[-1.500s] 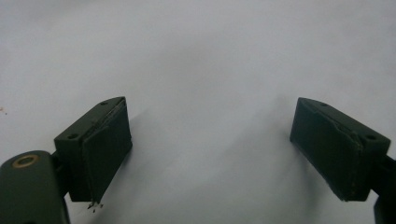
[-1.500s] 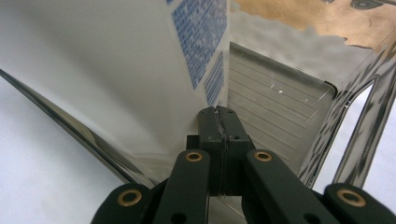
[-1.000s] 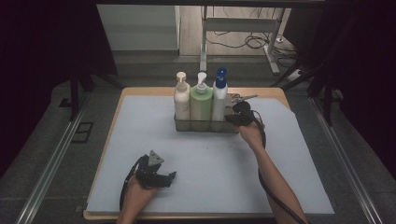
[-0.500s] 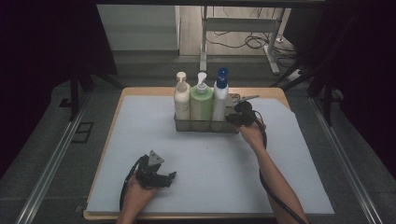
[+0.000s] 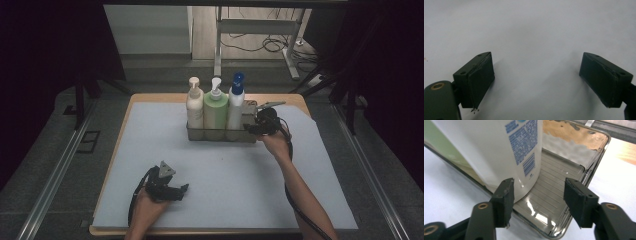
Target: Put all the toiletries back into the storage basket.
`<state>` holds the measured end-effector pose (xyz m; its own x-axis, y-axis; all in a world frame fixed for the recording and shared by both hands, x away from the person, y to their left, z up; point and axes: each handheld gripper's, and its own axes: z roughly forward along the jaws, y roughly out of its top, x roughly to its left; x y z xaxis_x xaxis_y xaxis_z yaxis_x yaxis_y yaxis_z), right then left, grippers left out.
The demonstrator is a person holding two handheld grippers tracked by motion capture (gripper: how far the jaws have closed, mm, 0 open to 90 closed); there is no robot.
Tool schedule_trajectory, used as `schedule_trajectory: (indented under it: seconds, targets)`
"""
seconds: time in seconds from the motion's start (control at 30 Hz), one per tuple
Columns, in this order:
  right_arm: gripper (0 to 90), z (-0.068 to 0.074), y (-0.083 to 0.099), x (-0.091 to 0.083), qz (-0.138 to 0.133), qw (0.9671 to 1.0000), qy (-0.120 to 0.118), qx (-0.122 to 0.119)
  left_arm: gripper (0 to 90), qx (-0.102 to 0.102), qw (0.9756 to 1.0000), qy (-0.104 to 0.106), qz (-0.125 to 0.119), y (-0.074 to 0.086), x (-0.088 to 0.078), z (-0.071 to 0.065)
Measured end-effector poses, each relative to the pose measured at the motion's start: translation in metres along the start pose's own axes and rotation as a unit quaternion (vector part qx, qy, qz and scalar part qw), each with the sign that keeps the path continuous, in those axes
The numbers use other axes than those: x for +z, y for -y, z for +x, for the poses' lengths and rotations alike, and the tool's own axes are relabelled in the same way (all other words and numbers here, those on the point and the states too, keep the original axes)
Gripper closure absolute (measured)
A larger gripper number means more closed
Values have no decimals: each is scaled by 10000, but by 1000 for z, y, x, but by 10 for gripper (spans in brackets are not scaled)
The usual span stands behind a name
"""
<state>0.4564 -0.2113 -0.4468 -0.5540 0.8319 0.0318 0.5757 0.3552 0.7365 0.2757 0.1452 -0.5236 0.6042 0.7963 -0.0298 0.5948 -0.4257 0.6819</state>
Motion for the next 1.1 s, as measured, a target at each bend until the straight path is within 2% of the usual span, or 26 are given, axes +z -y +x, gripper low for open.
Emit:
schedule_trajectory:
  seconds: [0.47, 0.83, 1.1]
  targets:
    - [304, -3, 9, -21, -91, 9999, -137, 13, 122, 2, 10000, -1, -1, 0, 0, 0]
    - [263, 4, 16, -40, -119, 9993, -284, -194, 122, 2, 10000, -3, -1, 0, 0, 0]
    - [226, 10, 25, -55, -41, 9987, -371, -343, 122, 1, 10000, -5, -1, 0, 0, 0]
